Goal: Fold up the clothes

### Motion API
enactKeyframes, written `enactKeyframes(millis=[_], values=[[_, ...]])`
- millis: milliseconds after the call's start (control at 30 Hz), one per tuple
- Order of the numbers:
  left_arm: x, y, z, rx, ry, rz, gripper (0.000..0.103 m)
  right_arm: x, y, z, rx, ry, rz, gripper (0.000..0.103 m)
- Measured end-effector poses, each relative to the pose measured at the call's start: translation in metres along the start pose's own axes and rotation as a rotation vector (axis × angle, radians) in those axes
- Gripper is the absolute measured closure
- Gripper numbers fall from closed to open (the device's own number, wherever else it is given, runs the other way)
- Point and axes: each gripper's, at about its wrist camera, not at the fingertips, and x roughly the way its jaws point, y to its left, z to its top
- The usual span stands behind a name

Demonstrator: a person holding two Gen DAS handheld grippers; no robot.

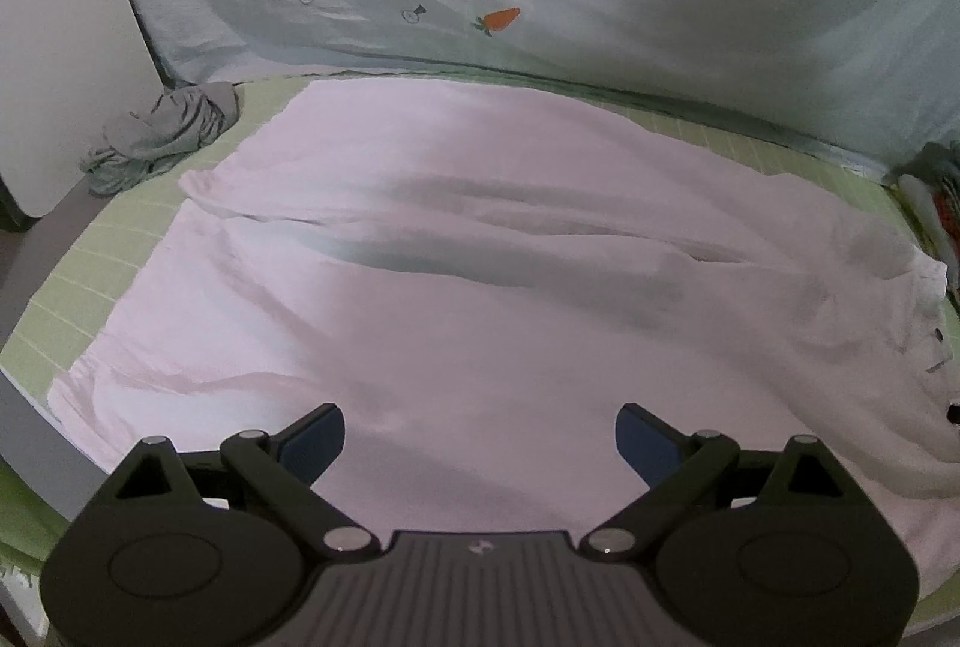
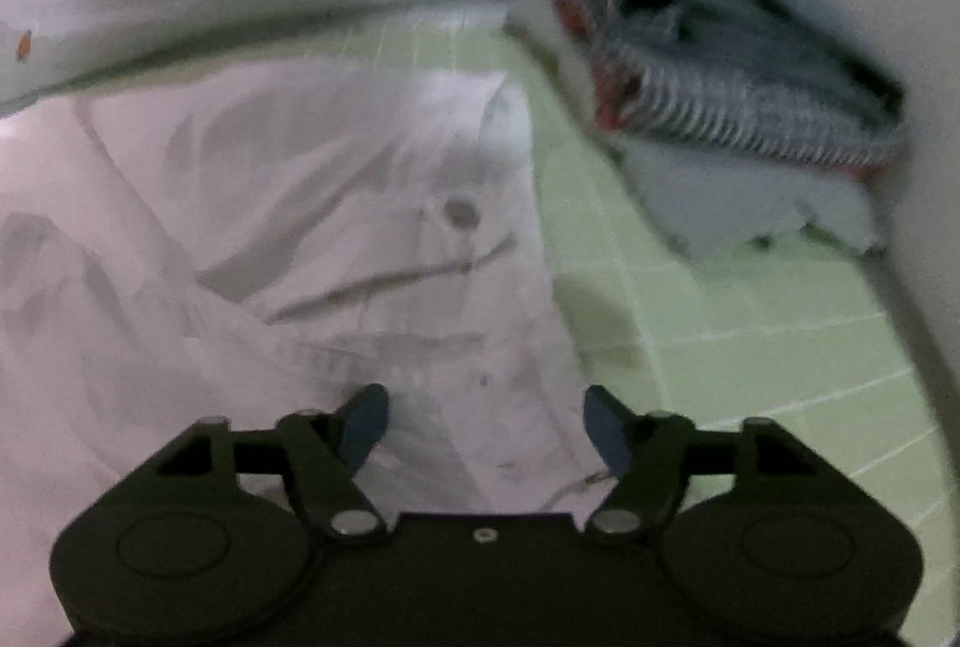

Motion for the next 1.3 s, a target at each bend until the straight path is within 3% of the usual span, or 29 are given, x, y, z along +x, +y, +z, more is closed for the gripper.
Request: enactKeyframes(millis=[67, 100, 133, 200, 300, 400, 467, 500, 533, 567, 633, 733, 900, 933, 967, 1000, 1033, 1100, 1200, 1300], values=[[0.002, 0.003, 0.001, -0.004, 0.005, 0.009, 0.006, -0.004, -0.005, -0.008, 0.048, -0.015, 0.047, 0.053], [0.003, 0.005, 0.002, -0.007, 0.007, 0.014, 0.006, -0.007, -0.006, -0.01, 0.051, -0.021, 0.033, 0.069], [0.005, 0.006, 0.004, -0.013, 0.008, 0.017, 0.006, -0.011, -0.007, -0.009, 0.046, -0.031, 0.029, 0.091], [0.009, 0.008, 0.011, -0.022, 0.009, 0.019, 0.006, -0.022, -0.008, -0.007, 0.048, -0.067, 0.048, 0.092], [0.015, 0.008, 0.02, -0.027, 0.006, 0.015, 0.006, -0.041, -0.009, 0.0, 0.062, -0.157, -0.003, 0.092], [0.023, 0.004, 0.029, -0.017, 0.009, 0.009, 0.006, -0.027, -0.006, 0.01, 0.103, -0.104, -0.048, 0.086], [0.029, 0.001, 0.037, -0.011, 0.011, 0.004, 0.006, -0.011, 0.007, 0.014, 0.042, -0.013, -0.12, 0.075], [0.031, 0.0, 0.041, -0.008, 0.007, 0.004, 0.006, -0.01, 0.013, 0.018, 0.021, -0.028, -0.147, 0.074], [0.033, -0.001, 0.045, -0.005, 0.002, 0.003, 0.006, -0.01, 0.016, 0.023, 0.013, -0.064, -0.161, 0.064], [0.035, -0.002, 0.049, 0.0, -0.003, 0.006, 0.006, -0.011, 0.02, 0.028, 0.004, -0.099, -0.176, 0.045], [0.04, -0.003, 0.055, 0.004, -0.001, 0.017, 0.006, -0.005, 0.021, 0.044, 0.032, -0.145, -0.128, 0.035], [0.051, -0.006, 0.062, 0.0, 0.015, 0.042, 0.006, 0.015, 0.018, 0.069, 0.098, -0.172, -0.047, 0.035], [0.063, -0.004, 0.075, -0.033, 0.033, 0.099, 0.006, 0.069, 0.005, 0.107, 0.24, -0.13, 0.007, 0.036], [0.065, -0.004, 0.078, -0.041, 0.036, 0.112, 0.006, 0.078, 0.001, 0.112, 0.28, -0.115, 0.038, 0.057], [0.068, -0.003, 0.081, -0.051, 0.047, 0.12, 0.006, 0.085, -0.001, 0.115, 0.318, -0.093, 0.093, 0.092], [0.072, -0.002, 0.083, -0.059, 0.06, 0.124, 0.006, 0.089, -0.002, 0.119, 0.33, -0.081, 0.126, 0.092], [0.075, -0.001, 0.084, -0.06, 0.07, 0.126, 0.006, 0.087, 0.001, 0.123, 0.3, -0.108, 0.1, 0.092], [0.081, -0.001, 0.086, -0.057, 0.079, 0.143, 0.006, 0.077, 0.002, 0.129, 0.227, -0.194, -0.024, 0.092], [0.085, 0.0, 0.084, -0.048, 0.086, 0.159, 0.006, 0.086, 0.006, 0.13, 0.177, -0.161, -0.164, 0.09], [0.087, 0.008, 0.082, -0.052, 0.096, 0.161, 0.006, 0.092, 0.019, 0.125, 0.113, -0.111, -0.252, 0.072]])
